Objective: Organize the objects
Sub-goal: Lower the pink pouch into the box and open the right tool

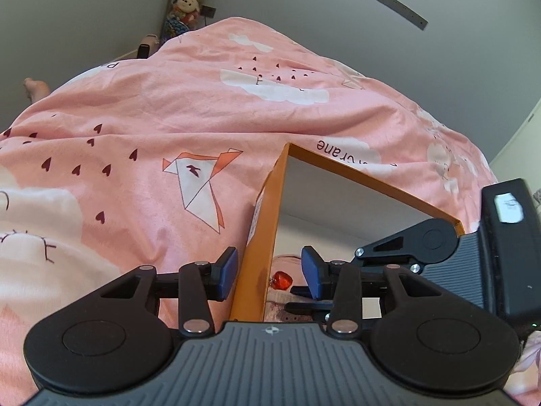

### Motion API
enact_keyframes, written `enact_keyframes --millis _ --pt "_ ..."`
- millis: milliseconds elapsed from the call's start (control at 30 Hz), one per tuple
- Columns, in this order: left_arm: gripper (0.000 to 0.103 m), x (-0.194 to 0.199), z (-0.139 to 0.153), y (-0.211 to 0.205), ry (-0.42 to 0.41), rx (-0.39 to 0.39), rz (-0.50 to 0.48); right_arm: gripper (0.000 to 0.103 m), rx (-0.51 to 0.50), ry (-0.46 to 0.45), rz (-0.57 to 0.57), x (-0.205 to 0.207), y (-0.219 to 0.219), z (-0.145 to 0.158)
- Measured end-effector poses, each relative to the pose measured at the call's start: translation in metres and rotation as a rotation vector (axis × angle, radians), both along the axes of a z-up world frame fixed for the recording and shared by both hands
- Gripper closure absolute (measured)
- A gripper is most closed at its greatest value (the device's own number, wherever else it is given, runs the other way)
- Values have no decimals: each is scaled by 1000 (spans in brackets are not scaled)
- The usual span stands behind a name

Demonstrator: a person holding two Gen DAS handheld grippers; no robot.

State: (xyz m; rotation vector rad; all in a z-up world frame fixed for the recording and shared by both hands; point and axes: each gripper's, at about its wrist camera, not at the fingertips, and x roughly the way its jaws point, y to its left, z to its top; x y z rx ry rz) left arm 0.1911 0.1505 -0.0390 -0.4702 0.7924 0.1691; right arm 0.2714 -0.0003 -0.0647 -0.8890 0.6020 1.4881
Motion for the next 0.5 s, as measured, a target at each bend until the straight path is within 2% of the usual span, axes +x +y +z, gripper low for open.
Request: enact_keyframes --millis 200,300,400,467,500 --pt "55 -6 2 -1 -21 7 30 94 -44 21 -29 -7 5 -18" --pt "55 -9 5 -4 -29 35 38 90 -54 24 -45 -10 7 -19" --pt "54 -12 7 -5 -40 24 38 88 -58 30 -69 -9 9 -18" --pt "53 -15 9 -6 -50 29 38 84 -55 23 -88 -8 9 -16" --pt "50 -16 11 -7 -56 32 38 76 -52 20 -101 -7 10 -15"
